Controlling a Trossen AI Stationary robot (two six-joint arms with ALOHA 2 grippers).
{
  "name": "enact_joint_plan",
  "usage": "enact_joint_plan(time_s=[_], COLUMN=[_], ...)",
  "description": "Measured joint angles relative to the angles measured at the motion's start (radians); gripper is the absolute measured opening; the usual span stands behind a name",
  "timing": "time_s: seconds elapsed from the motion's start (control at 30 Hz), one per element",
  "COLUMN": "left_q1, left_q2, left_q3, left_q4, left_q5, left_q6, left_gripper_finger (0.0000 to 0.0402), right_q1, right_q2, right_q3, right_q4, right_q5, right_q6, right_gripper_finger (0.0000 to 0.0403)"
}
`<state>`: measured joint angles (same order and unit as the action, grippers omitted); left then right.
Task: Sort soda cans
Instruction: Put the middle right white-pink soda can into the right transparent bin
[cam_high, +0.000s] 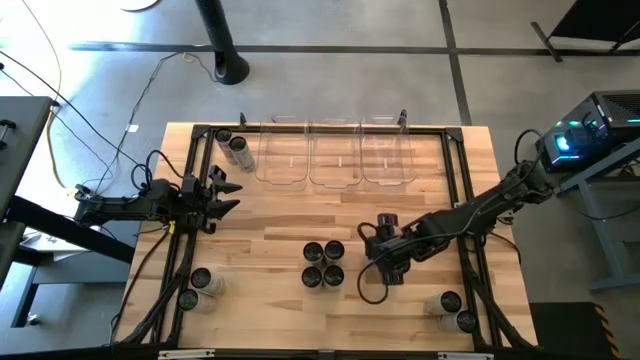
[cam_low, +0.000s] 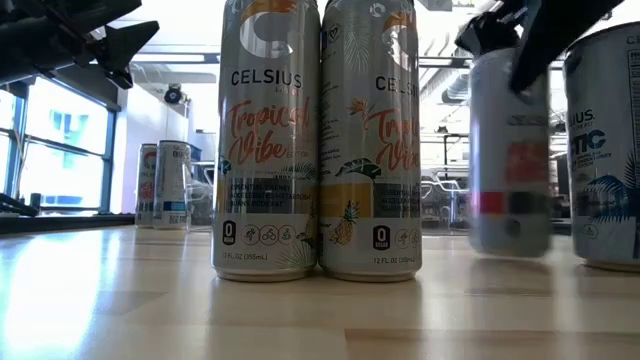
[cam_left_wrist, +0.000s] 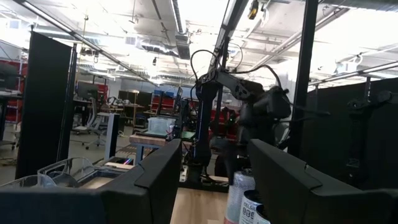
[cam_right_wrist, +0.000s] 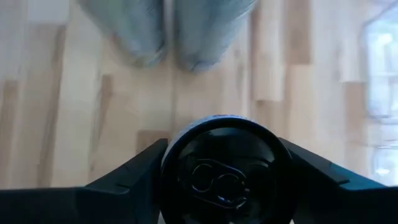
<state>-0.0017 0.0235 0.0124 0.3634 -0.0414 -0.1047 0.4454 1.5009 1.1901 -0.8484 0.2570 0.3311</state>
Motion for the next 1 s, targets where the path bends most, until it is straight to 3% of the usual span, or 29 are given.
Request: enact_joint_plan(time_s=[0.17, 0.33, 0.5, 0.7, 0.83, 1.0], left_q1=[0.0, 0.0, 0.0, 0.0, 0.0, 0.0], left_q2=[0.0, 0.0, 0.0, 0.0, 0.0, 0.0], left_q3=[0.0, 0.0, 0.0, 0.0, 0.0, 0.0], left_q4=[0.0, 0.0, -0.001, 0.0, 0.0, 0.001], left_q5=[0.0, 0.0, 0.001, 0.0, 0.001, 0.0], left_q6=[0.0, 0.0, 0.001, 0.001, 0.0, 0.0], left_gripper_finger=[0.0182, 0.0182, 0.0182, 0.0182, 0.0182, 0.0182], right_q1=[-0.001, -0.023, -0.145, -0.443, -0.662, -0.906], right_q2=[-0.068, -0.127, -0.143, -0.156, -0.156, -0.153], right_q3=[0.065, 0.226, 0.377, 0.367, 0.35, 0.344], right_q4=[-0.037, -0.188, -0.387, -0.405, -0.356, -0.245], right_q5=[0.119, 0.278, 0.394, 0.279, 0.256, 0.033], right_q6=[-0.004, -0.018, -0.049, -0.263, -0.394, -0.507], right_gripper_finger=[0.0243, 0.0243, 0.0243, 0.0243, 0.0243, 0.0243])
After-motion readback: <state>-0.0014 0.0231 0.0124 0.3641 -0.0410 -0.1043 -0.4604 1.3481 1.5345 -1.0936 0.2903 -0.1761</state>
